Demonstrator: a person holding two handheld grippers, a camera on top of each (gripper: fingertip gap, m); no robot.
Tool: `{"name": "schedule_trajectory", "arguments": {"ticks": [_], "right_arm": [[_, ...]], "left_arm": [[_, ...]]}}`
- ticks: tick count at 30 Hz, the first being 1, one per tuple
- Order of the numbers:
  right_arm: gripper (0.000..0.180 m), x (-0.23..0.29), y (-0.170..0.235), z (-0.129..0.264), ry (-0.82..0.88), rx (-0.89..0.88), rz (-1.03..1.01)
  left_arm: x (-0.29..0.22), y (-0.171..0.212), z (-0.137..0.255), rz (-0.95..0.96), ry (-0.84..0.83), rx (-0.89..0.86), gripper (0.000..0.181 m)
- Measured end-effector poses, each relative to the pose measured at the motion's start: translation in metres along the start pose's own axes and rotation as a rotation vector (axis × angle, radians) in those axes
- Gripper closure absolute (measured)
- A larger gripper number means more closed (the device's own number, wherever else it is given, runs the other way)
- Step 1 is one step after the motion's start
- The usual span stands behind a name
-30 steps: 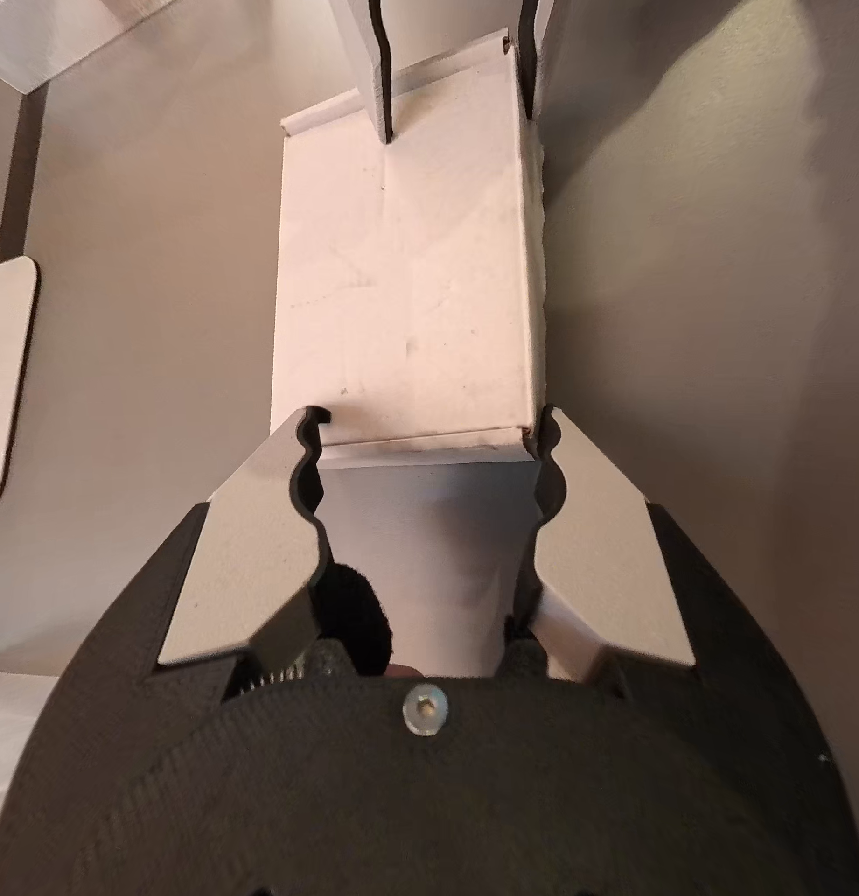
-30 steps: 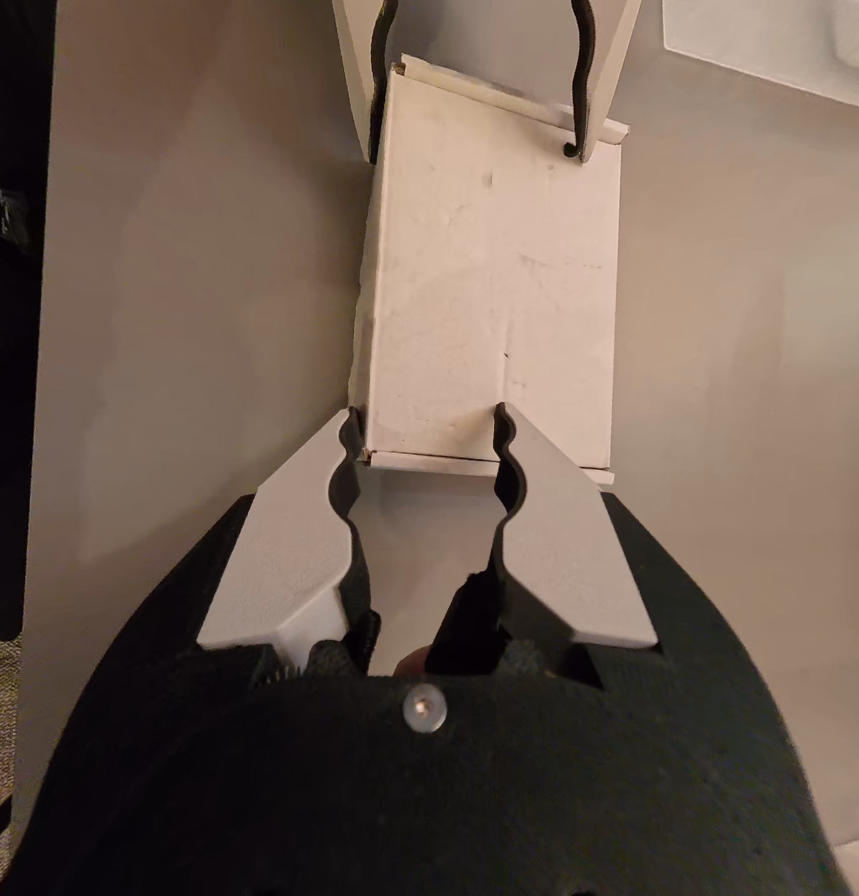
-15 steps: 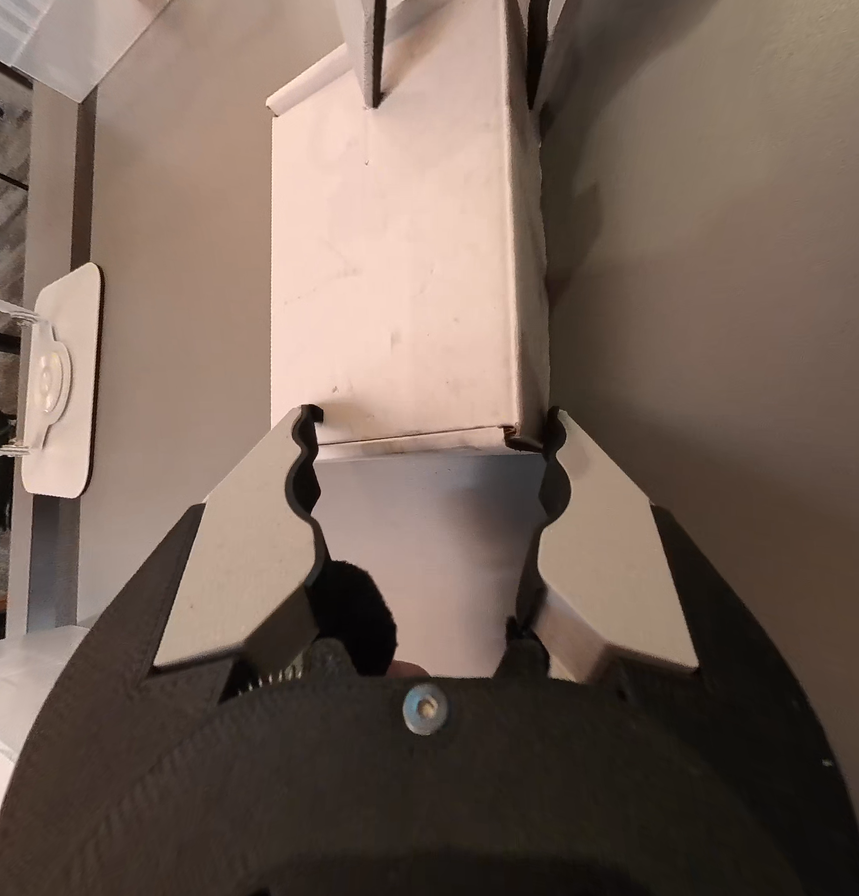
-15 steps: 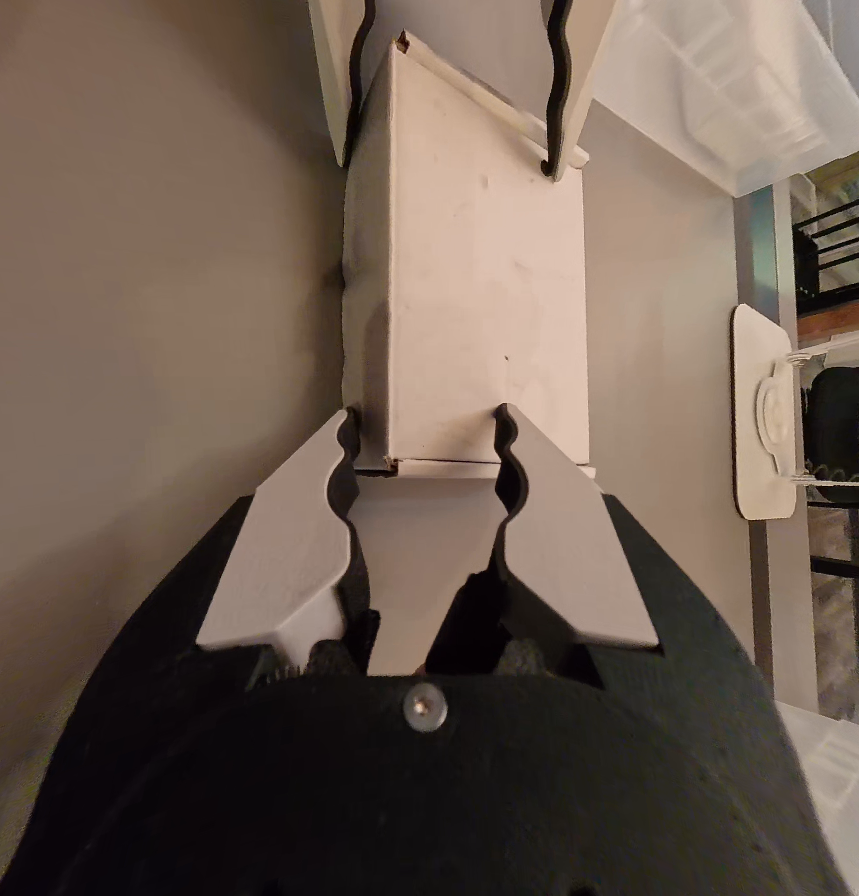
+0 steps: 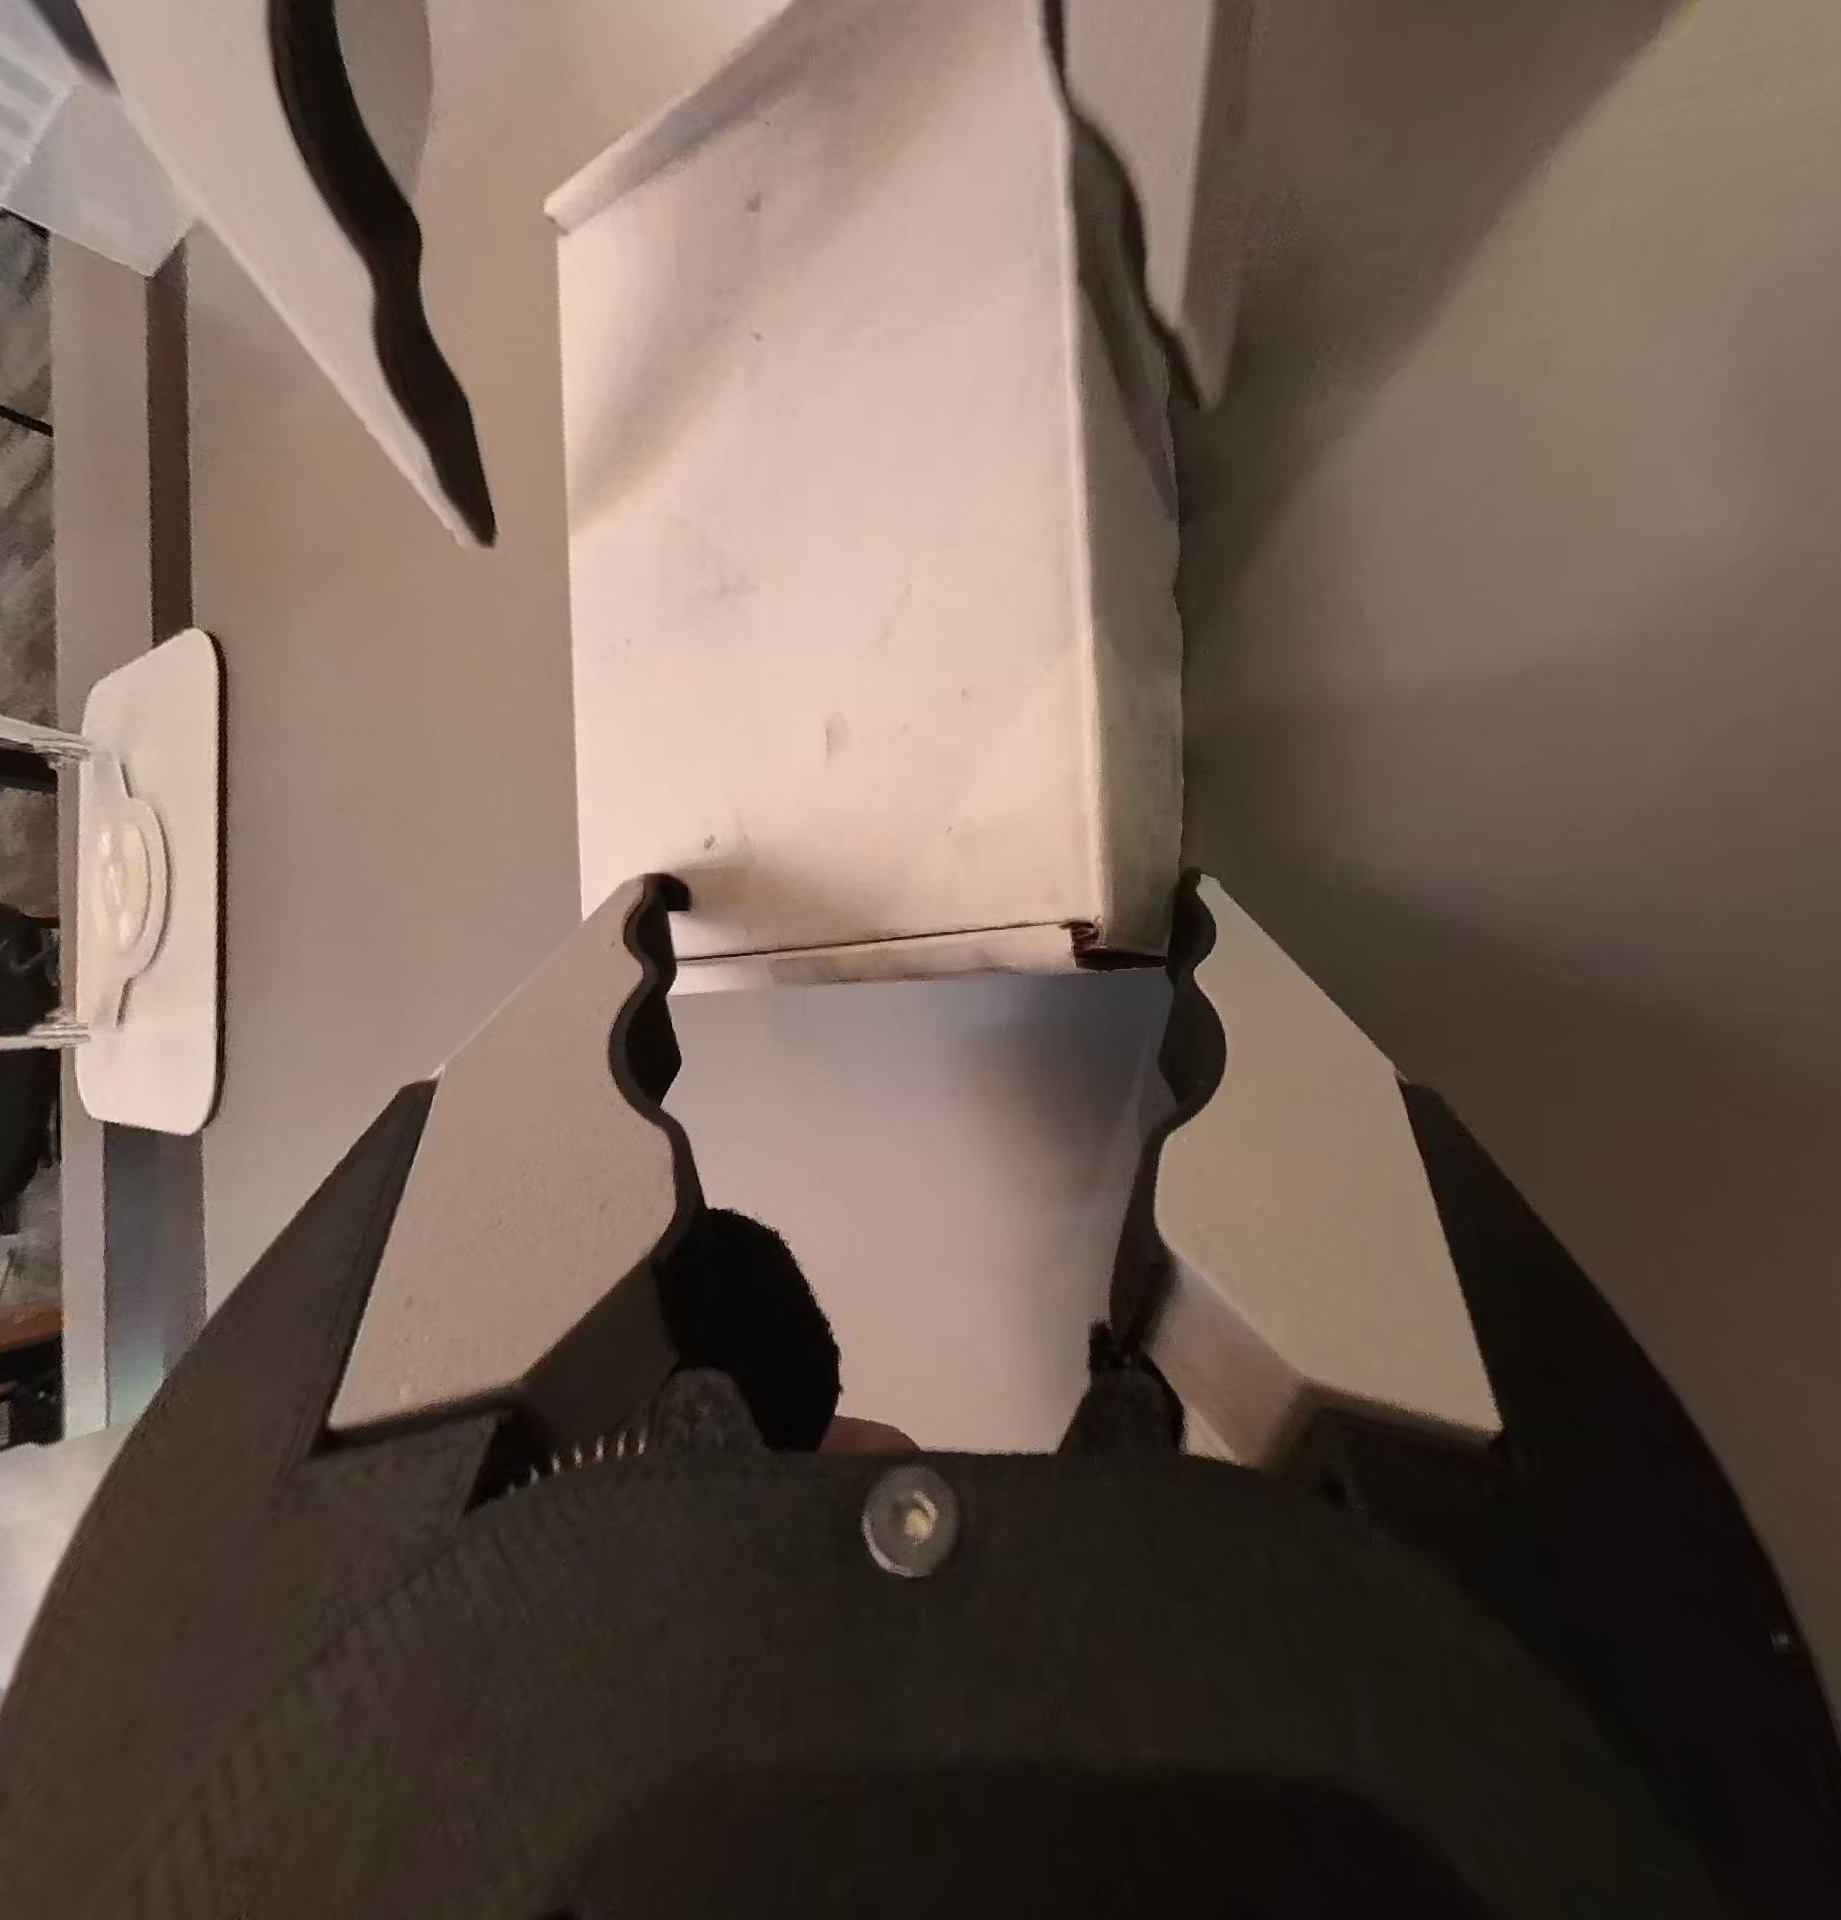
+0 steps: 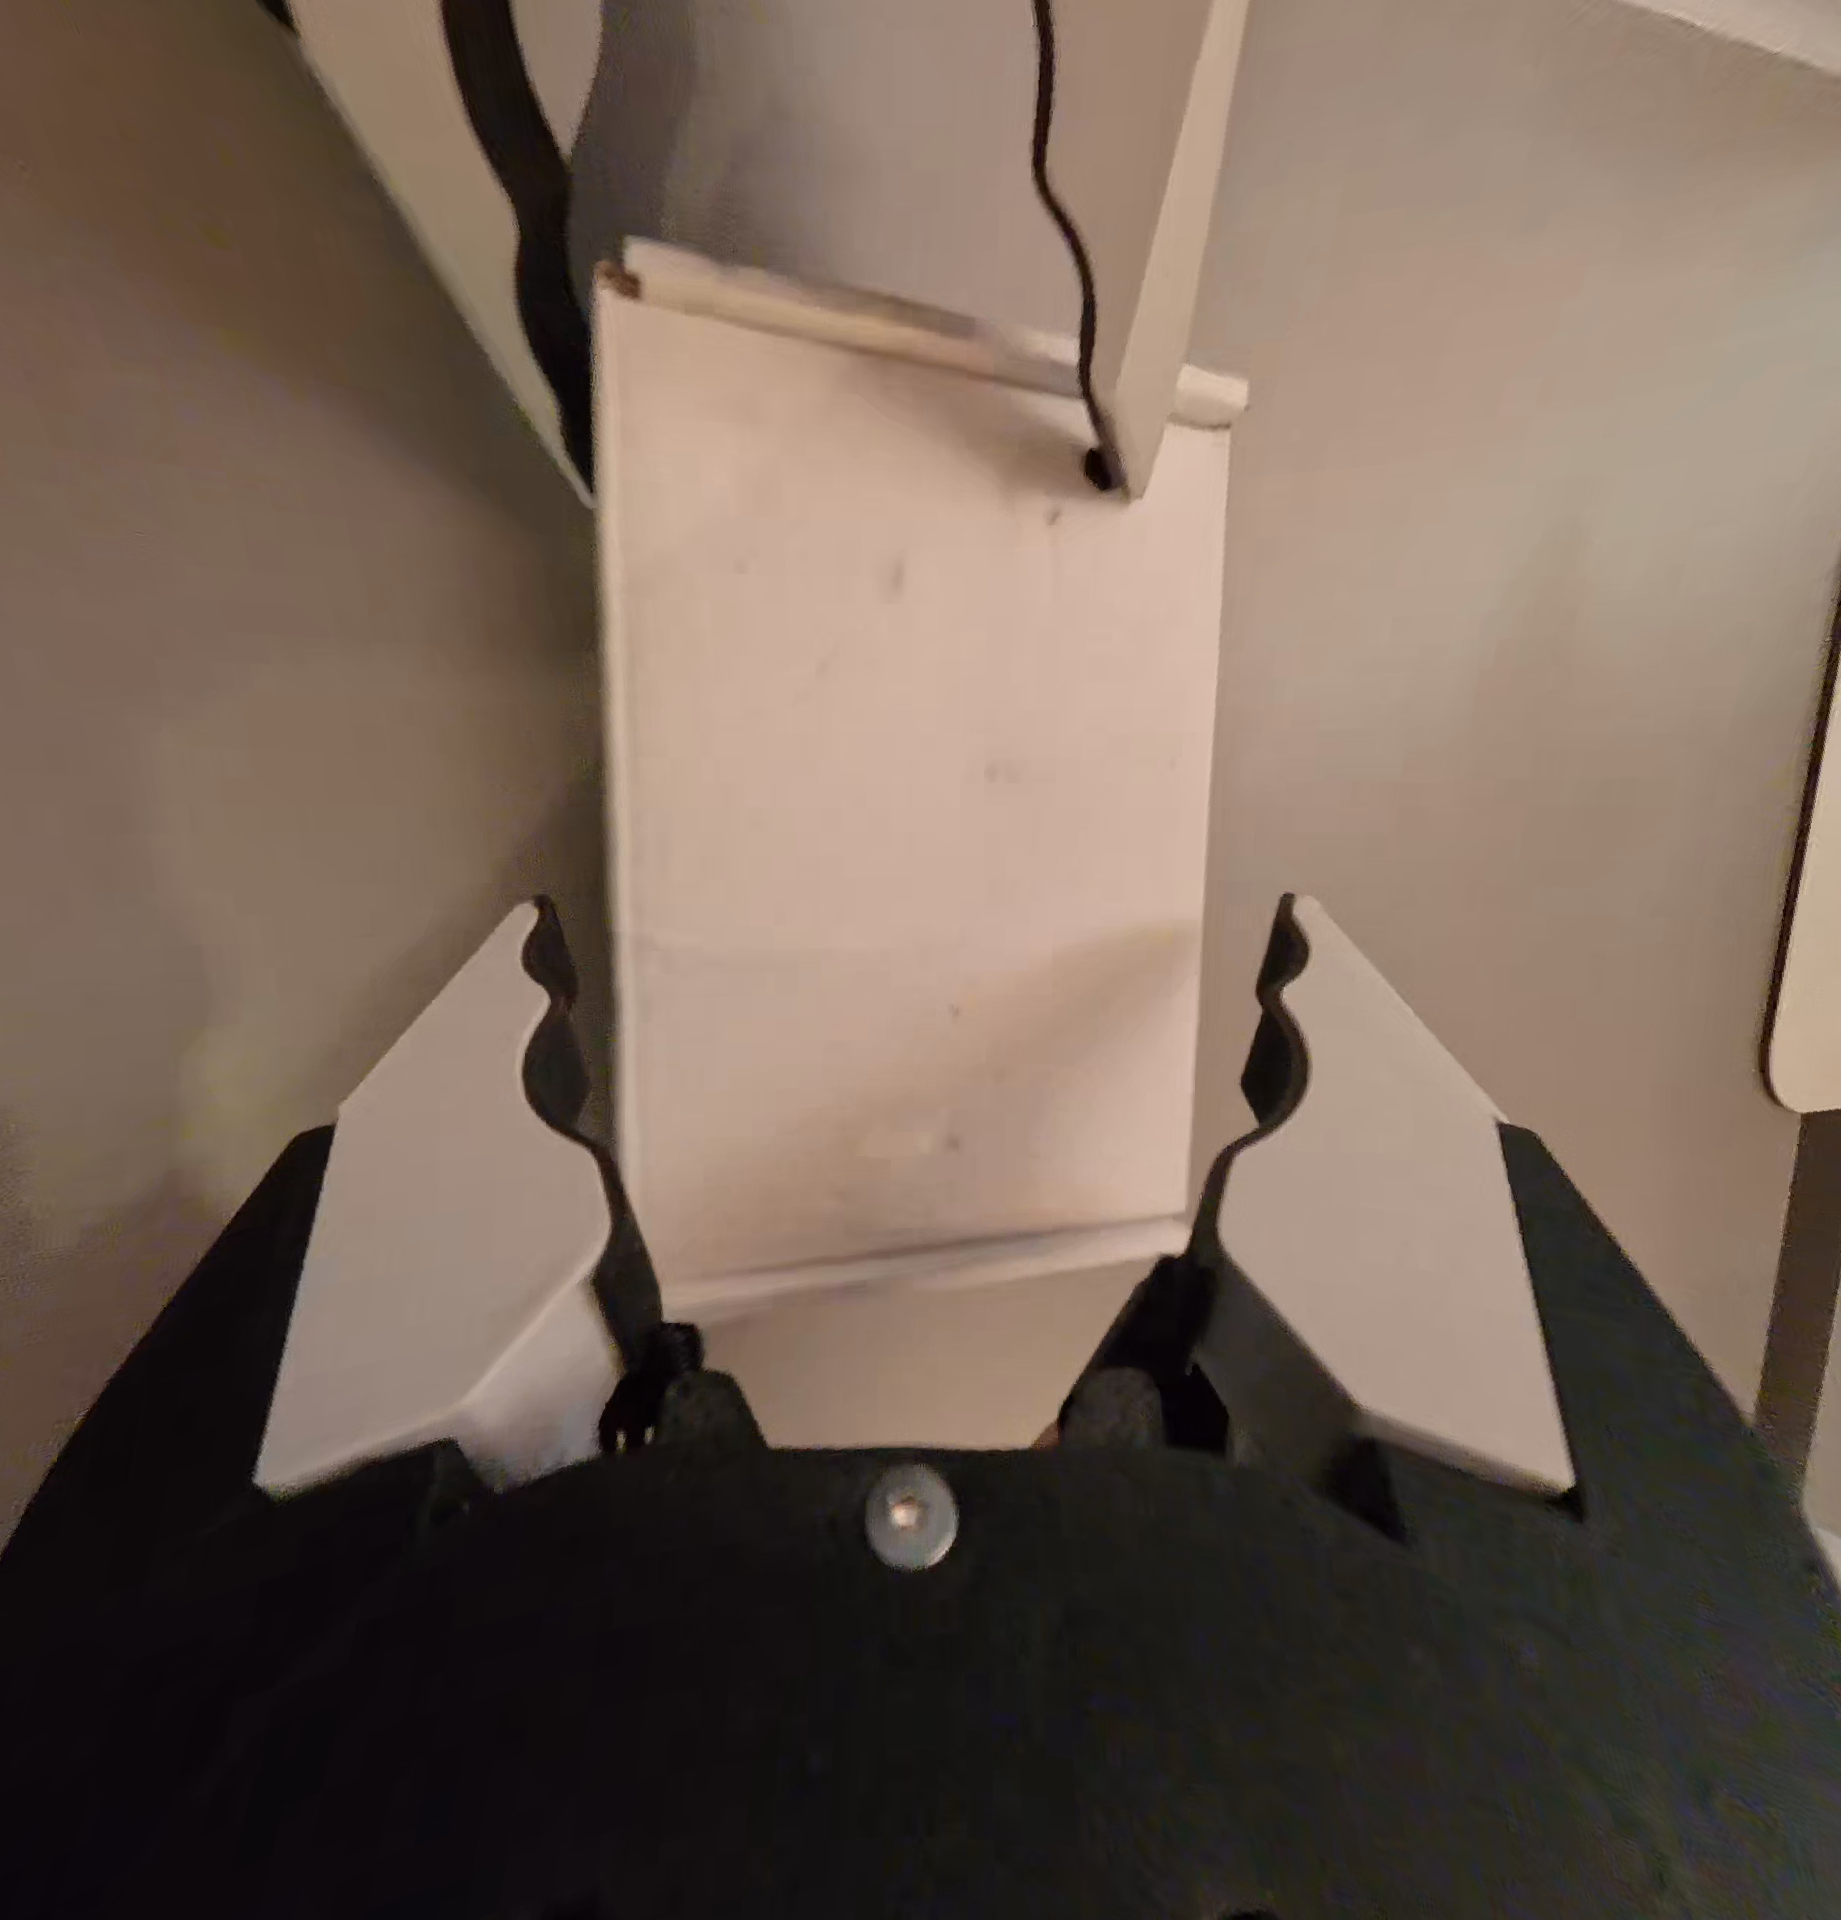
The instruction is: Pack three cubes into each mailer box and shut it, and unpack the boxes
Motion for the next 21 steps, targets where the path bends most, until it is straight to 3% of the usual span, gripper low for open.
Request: {"name": "schedule_trajectory", "arguments": {"ticks": [4,12,17,21], "right_arm": [[0.048,-0.004,0.011,-0.02,-0.028,0.156,0.039],[0.051,-0.016,0.013,-0.019,-0.029,0.121,-0.028],[0.052,-0.029,0.019,-0.002,-0.059,0.057,-0.096],[0.051,-0.062,0.028,0.037,0.005,-0.004,-0.114]], "left_arm": [[0.005,-0.006,-0.007,0.027,-0.014,-0.005,0.086],[0.018,-0.008,-0.007,0.034,-0.065,-0.023,0.09],[0.042,-0.014,0.01,0.133,-0.158,-0.105,0.091],[0.07,-0.006,0.031,0.3,-0.308,-0.223,0.098]]}}
Point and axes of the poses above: each gripper's, where its closed fingertips meet, z back along the fingers, y out of its underside, x = y × z across the jaws, the point moved 1 cm from there along z, back along the fingers, and after that the axes turned 15 degrees about -z, right-handed, at the moved point
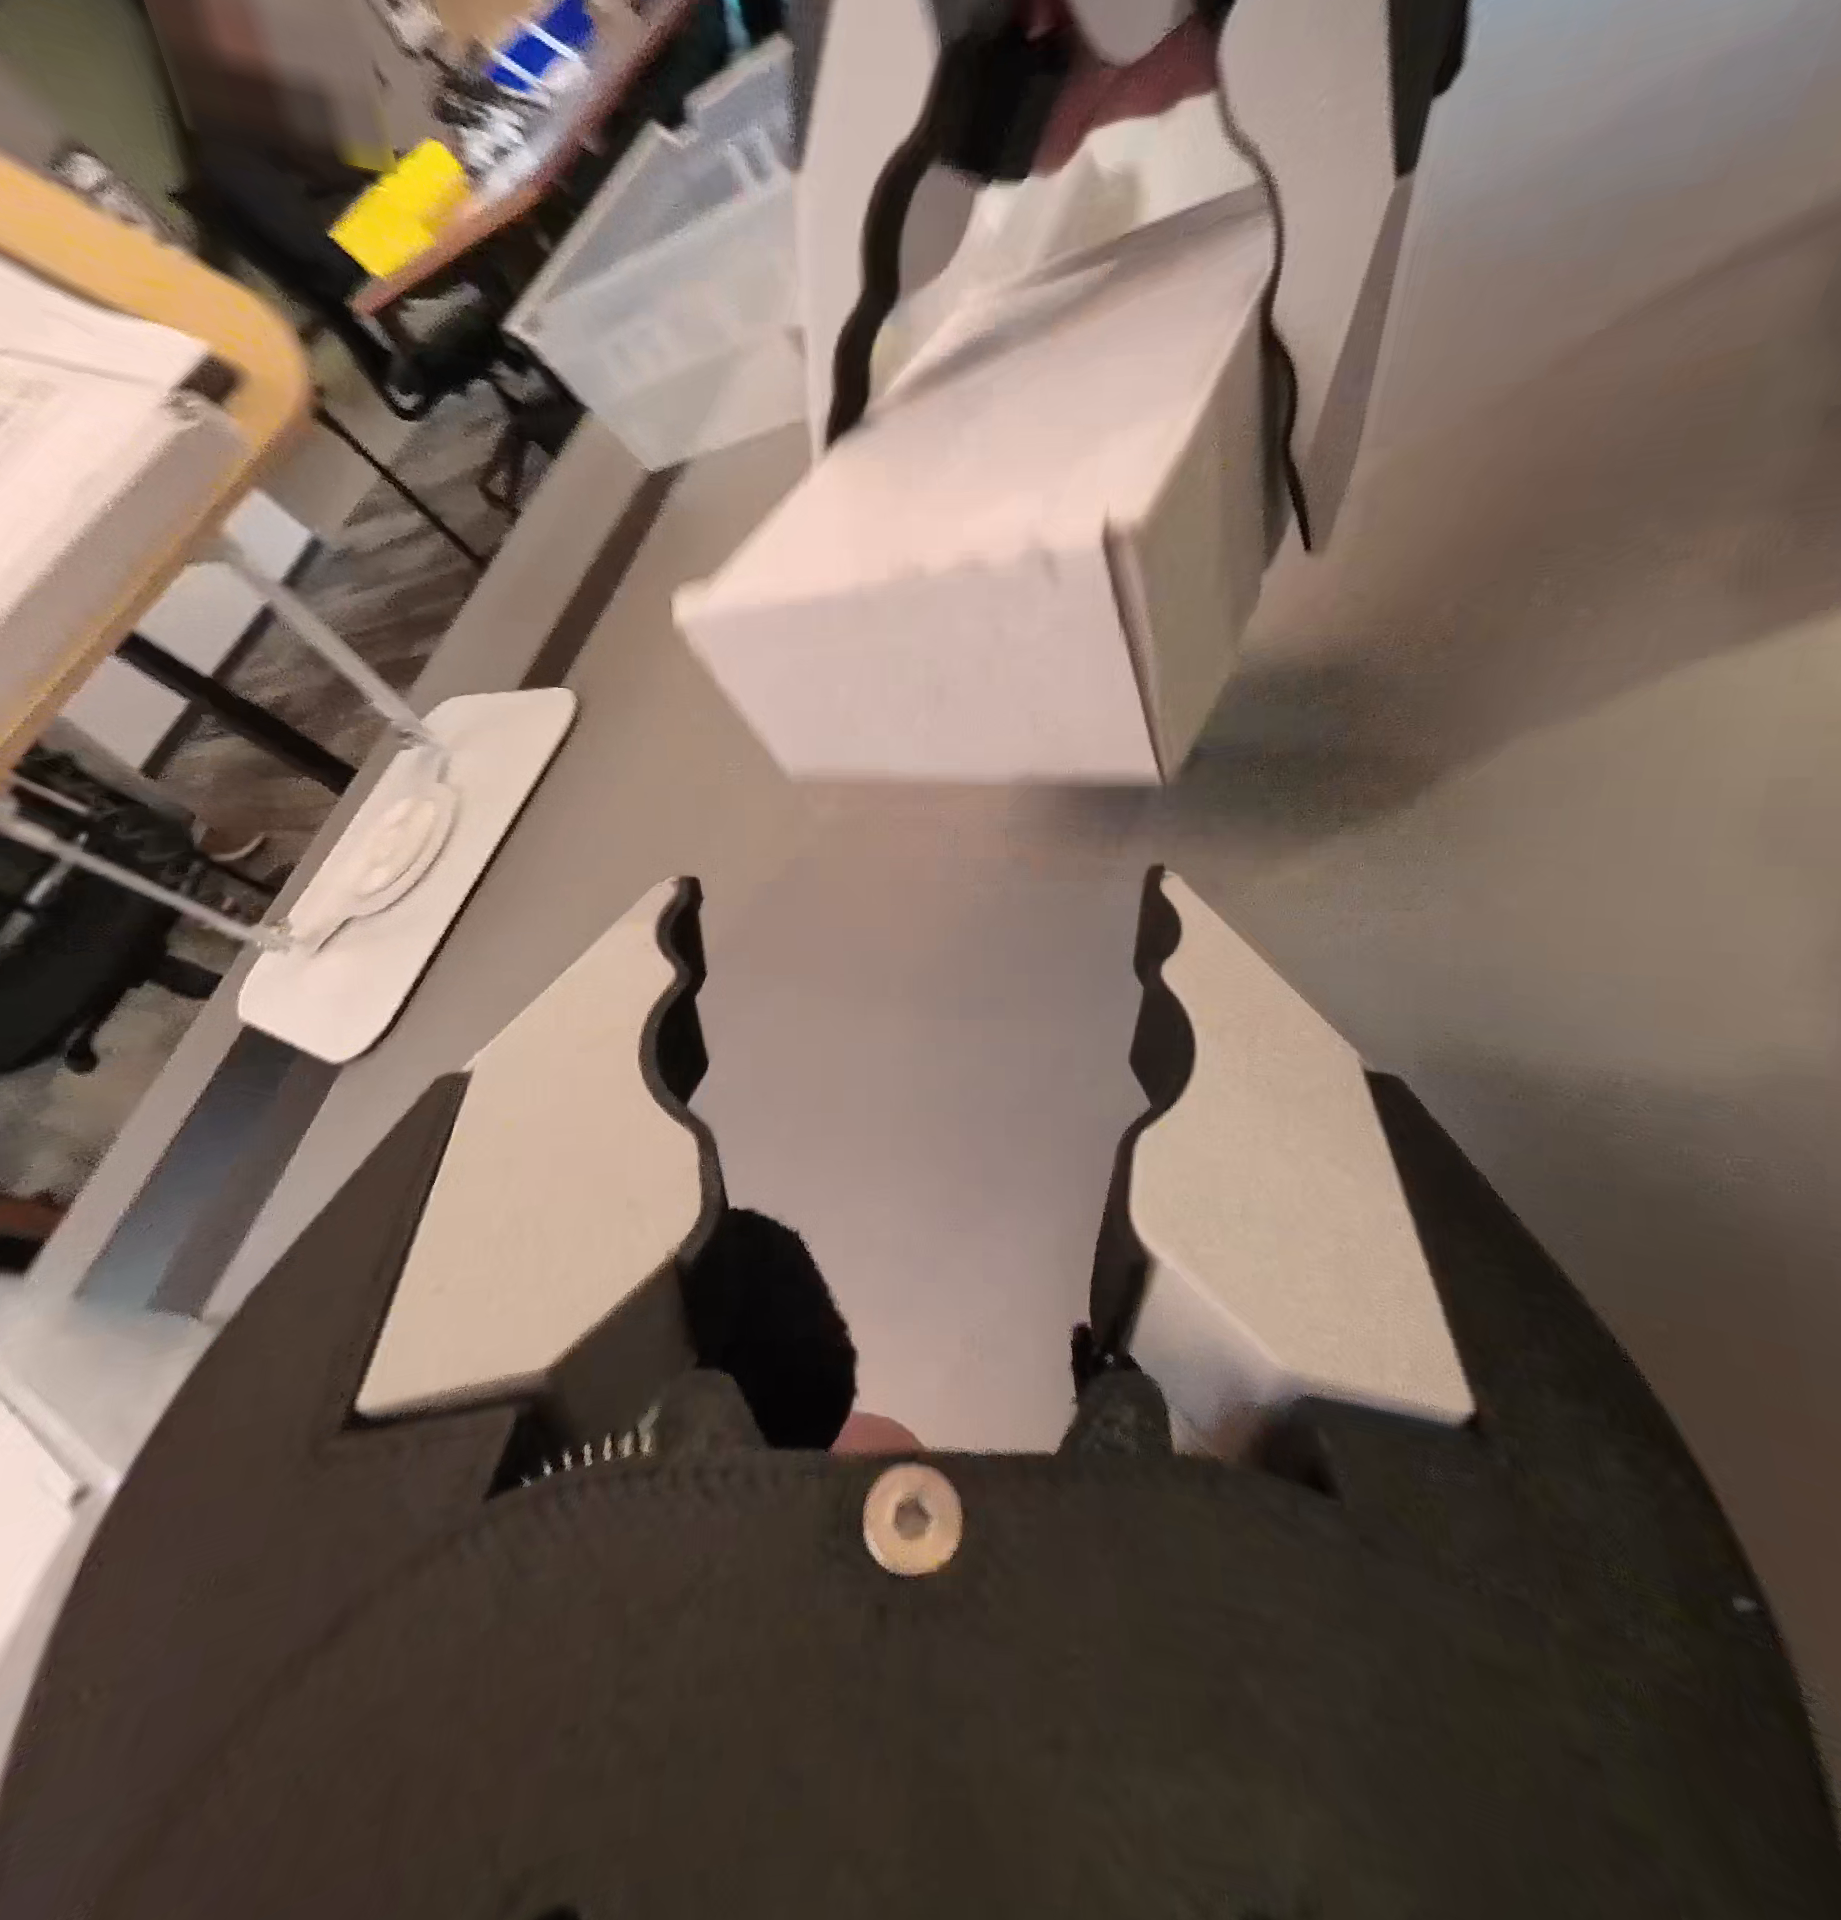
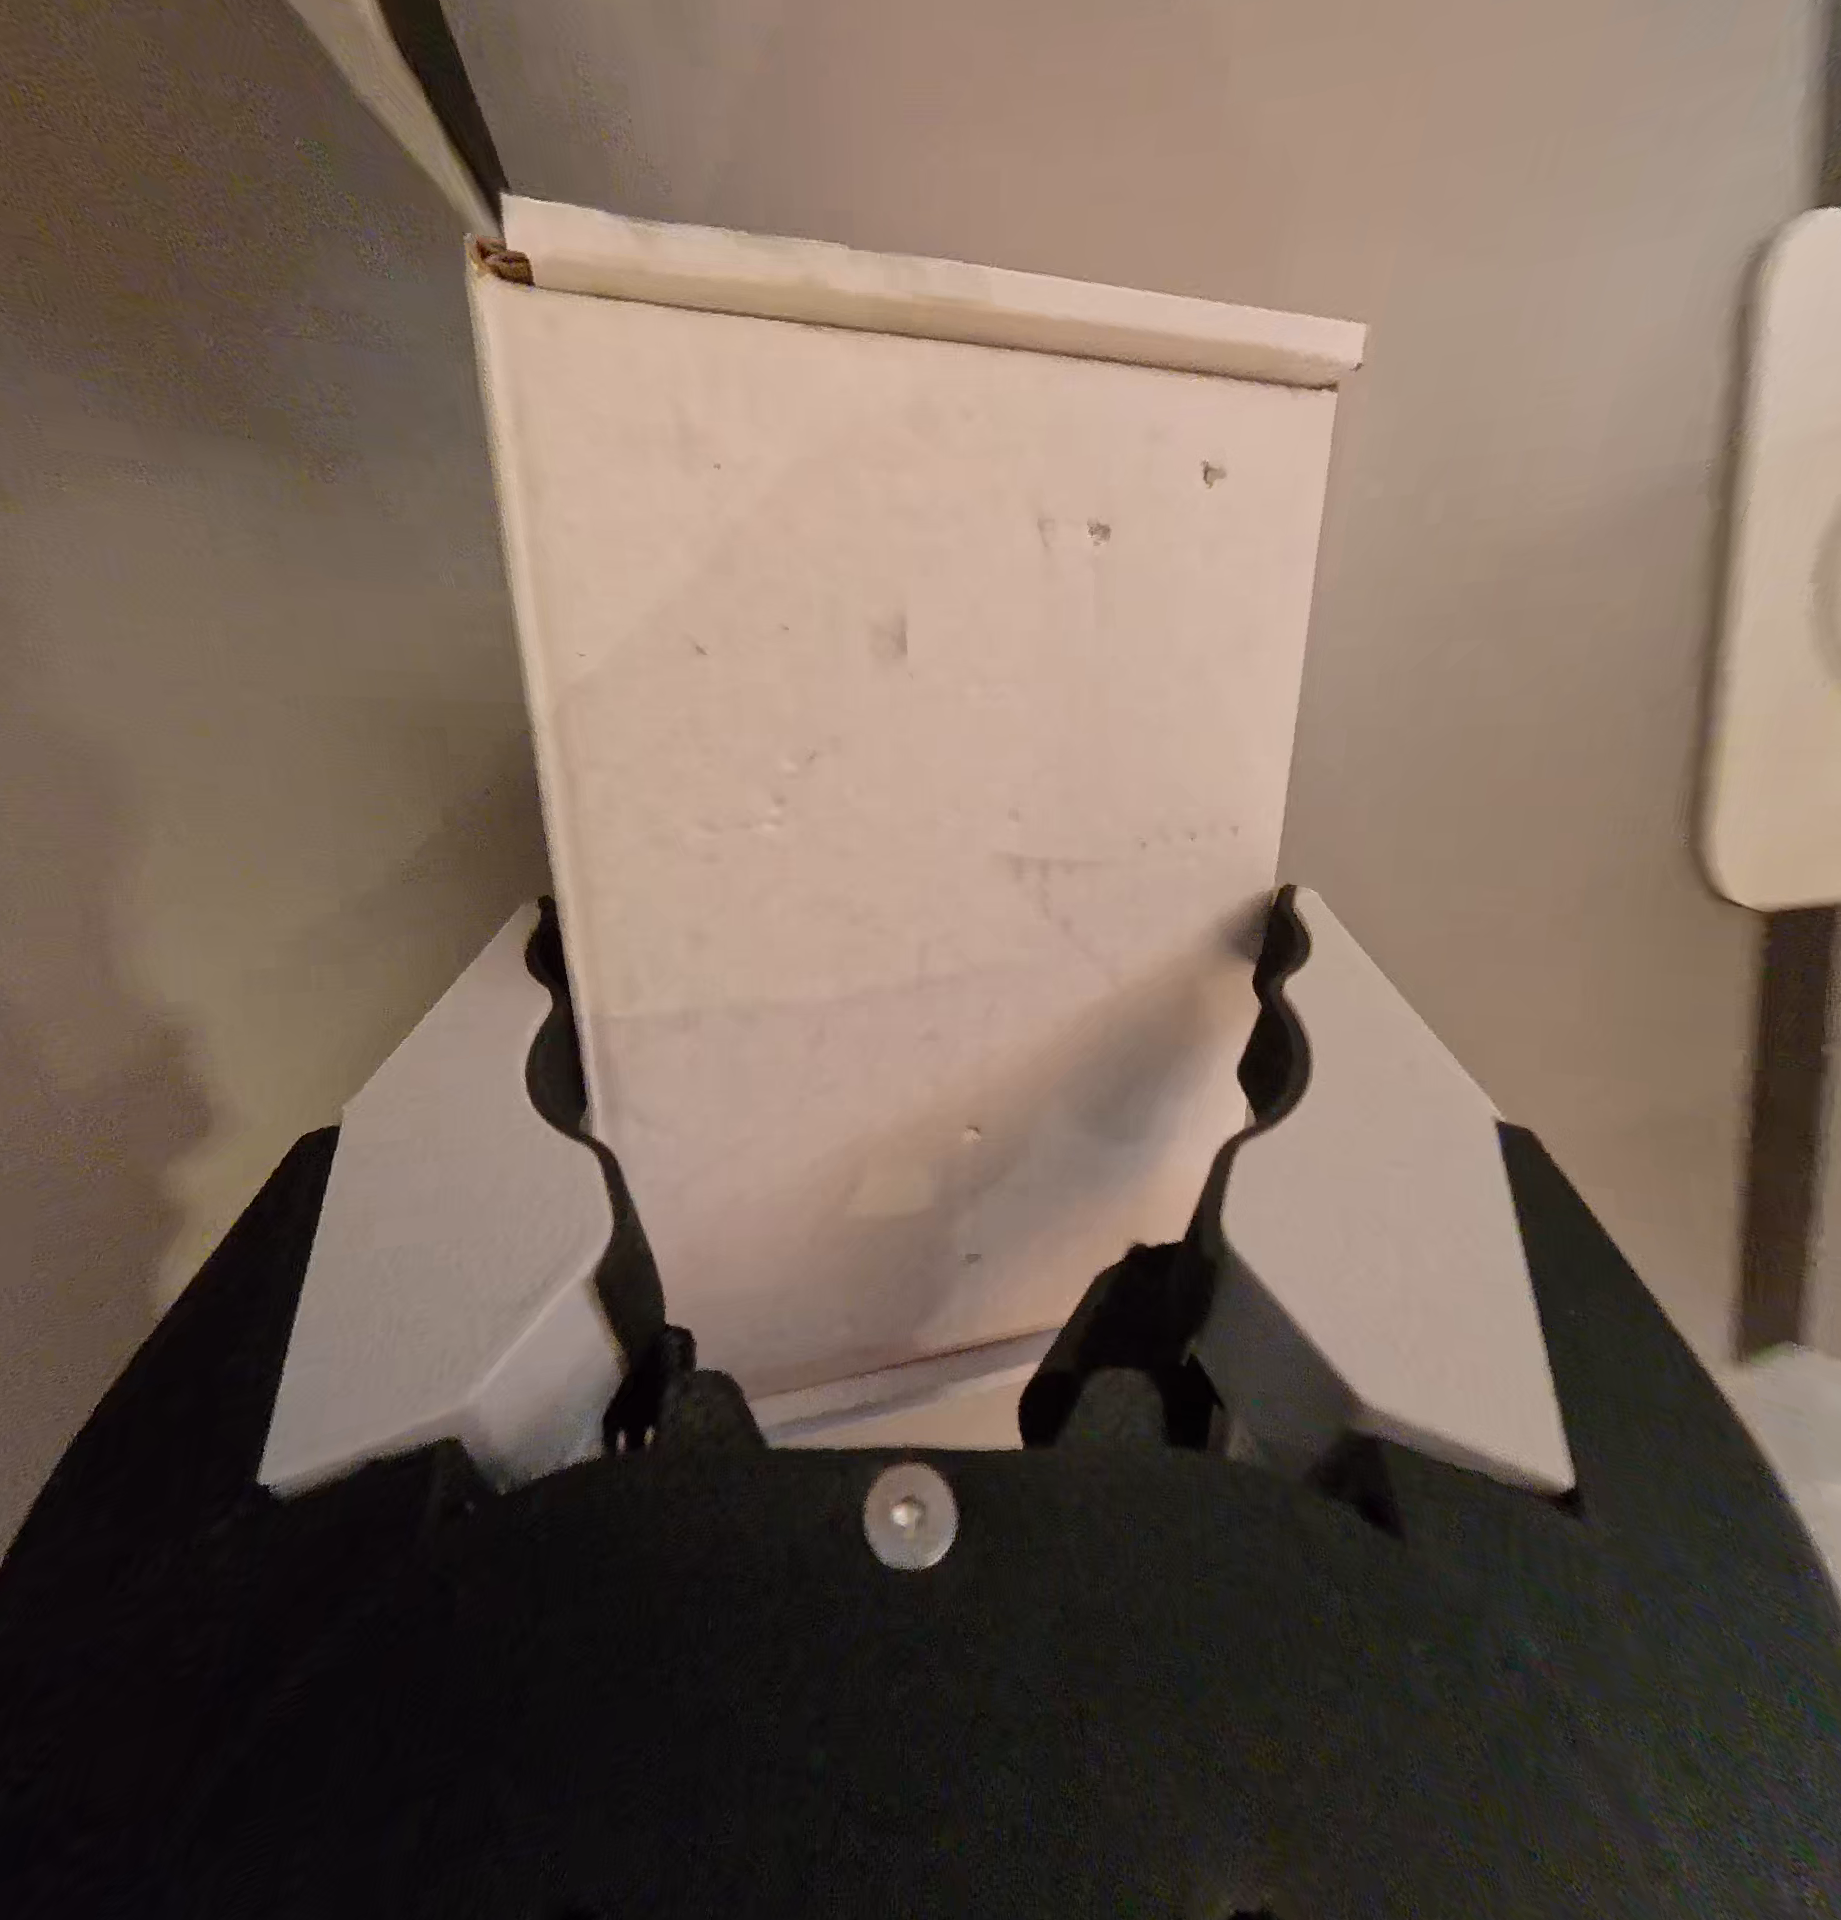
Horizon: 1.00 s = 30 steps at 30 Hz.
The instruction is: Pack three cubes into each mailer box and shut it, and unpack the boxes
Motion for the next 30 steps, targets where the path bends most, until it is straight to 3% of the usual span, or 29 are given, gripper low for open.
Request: {"name": "schedule_trajectory", "arguments": {"ticks": [4,7,13,20,30], "right_arm": [[0.051,-0.079,0.01,0.073,0.187,-0.049,0.026],[0.051,-0.154,0.034,0.124,0.33,0.009,0.047],[0.052,-0.29,0.107,0.17,0.498,0.233,0.044],[0.052,-0.373,0.182,0.123,0.433,0.47,0.07],[0.051,-0.398,0.222,0.032,0.293,0.604,0.148]], "left_arm": [[0.01,0.011,-0.002,0.083,-0.092,-0.025,0.106],[0.006,0.024,-0.015,0.102,-0.082,0.005,0.108],[-0.003,0.029,-0.038,0.141,-0.035,0.002,0.12],[-0.004,0.036,-0.049,0.095,-0.032,0.055,0.123],[-0.012,0.038,-0.06,0.043,0.016,0.097,0.129]]}}
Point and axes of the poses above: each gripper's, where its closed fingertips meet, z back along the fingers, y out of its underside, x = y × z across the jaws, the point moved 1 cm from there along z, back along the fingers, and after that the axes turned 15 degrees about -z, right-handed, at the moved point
